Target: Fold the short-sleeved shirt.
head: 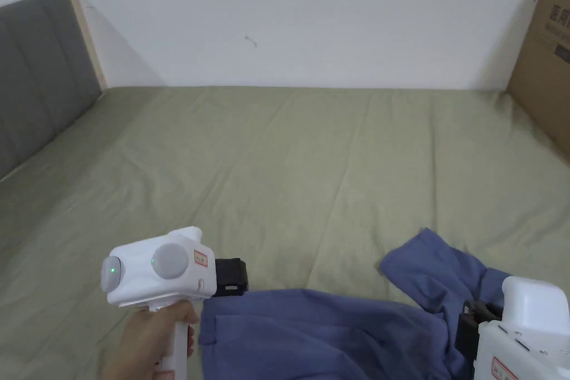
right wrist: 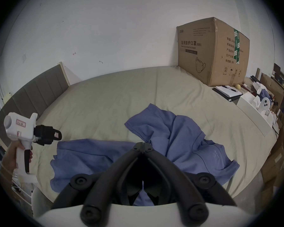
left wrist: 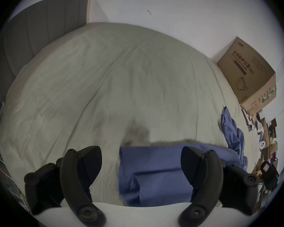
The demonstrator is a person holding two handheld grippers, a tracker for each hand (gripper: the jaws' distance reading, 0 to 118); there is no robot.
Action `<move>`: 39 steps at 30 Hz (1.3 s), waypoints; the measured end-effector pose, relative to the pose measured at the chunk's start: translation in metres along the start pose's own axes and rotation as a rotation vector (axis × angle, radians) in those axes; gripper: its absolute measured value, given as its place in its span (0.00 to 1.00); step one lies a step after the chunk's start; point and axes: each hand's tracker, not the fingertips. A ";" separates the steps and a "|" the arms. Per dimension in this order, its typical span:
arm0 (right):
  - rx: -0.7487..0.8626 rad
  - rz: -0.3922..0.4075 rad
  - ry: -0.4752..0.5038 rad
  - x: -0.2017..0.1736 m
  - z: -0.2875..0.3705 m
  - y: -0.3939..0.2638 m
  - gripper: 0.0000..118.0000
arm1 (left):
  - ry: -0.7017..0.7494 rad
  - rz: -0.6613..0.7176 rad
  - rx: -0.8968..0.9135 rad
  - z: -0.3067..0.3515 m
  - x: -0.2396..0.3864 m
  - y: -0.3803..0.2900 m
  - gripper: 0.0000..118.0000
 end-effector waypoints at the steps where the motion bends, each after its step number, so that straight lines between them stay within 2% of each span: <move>1: -0.010 -0.002 -0.006 0.002 -0.003 -0.001 0.00 | -0.009 -0.011 -0.016 -0.009 0.002 0.004 0.86; 6: -0.049 -0.016 -0.033 0.016 -0.014 -0.006 0.00 | -0.002 -0.045 -0.188 -0.055 0.016 -0.017 0.81; 7: -0.055 -0.020 -0.037 0.019 -0.015 -0.006 0.00 | 0.079 -0.117 -0.083 -0.059 0.017 -0.023 0.78; 9: -0.063 -0.027 -0.048 0.026 -0.017 -0.006 0.00 | 0.105 -0.151 -0.061 -0.051 0.028 -0.028 0.70; 10: -0.066 -0.032 -0.056 0.030 -0.018 -0.007 0.00 | 0.130 -0.161 -0.061 -0.044 0.031 -0.024 0.61; 11: -0.071 -0.044 -0.064 0.034 -0.019 -0.007 0.00 | 0.132 -0.170 -0.043 -0.036 0.036 -0.030 0.47; 12: -0.074 -0.059 -0.068 0.038 -0.020 -0.008 0.00 | 0.148 -0.182 -0.029 -0.034 0.037 -0.029 0.19; 13: -0.077 -0.076 -0.068 0.042 -0.020 -0.008 0.00 | 0.176 -0.191 -0.018 -0.034 0.036 -0.028 0.04; 16: -0.084 -0.098 -0.059 0.056 -0.021 -0.008 0.00 | 0.106 -0.136 -0.046 -0.028 0.027 -0.025 0.04; 19: -0.107 -0.047 -0.059 0.072 -0.023 0.005 0.00 | 0.078 -0.127 -0.026 -0.013 0.021 -0.021 0.04; 22: -0.121 -0.035 -0.037 0.092 -0.035 0.029 0.00 | 0.038 -0.114 0.029 0.009 0.021 -0.019 0.04; 23: -0.137 -0.005 -0.027 0.096 -0.042 0.040 0.07 | 0.032 -0.114 0.037 0.013 0.016 -0.019 0.04; 26: -0.141 0.151 -0.003 0.107 -0.078 0.064 0.82 | 0.022 -0.124 0.072 0.035 0.020 -0.017 0.04; 27: -0.165 0.175 0.007 0.111 -0.094 0.069 0.97 | 0.021 -0.139 0.078 0.043 0.022 -0.016 0.04; 29: -0.249 0.205 0.021 0.121 -0.137 0.081 0.94 | 0.017 -0.152 0.095 0.053 0.025 -0.016 0.04; 32: -0.373 0.157 0.001 0.136 -0.200 0.091 0.92 | 0.003 -0.149 0.116 0.057 0.018 -0.015 0.04; 34: -0.479 0.157 -0.026 0.143 -0.232 0.092 0.91 | 0.014 -0.161 0.122 0.056 0.018 -0.016 0.04; 36: -0.529 0.214 -0.028 0.140 -0.250 0.085 0.88 | 0.029 -0.157 0.102 0.048 0.011 -0.020 0.04; 38: -0.596 0.228 0.040 0.136 -0.263 0.074 0.77 | 0.036 -0.144 0.087 0.046 0.006 -0.022 0.04; 39: -0.559 0.259 -0.008 0.134 -0.262 0.075 0.77 | 0.037 -0.140 0.087 0.047 0.007 -0.024 0.04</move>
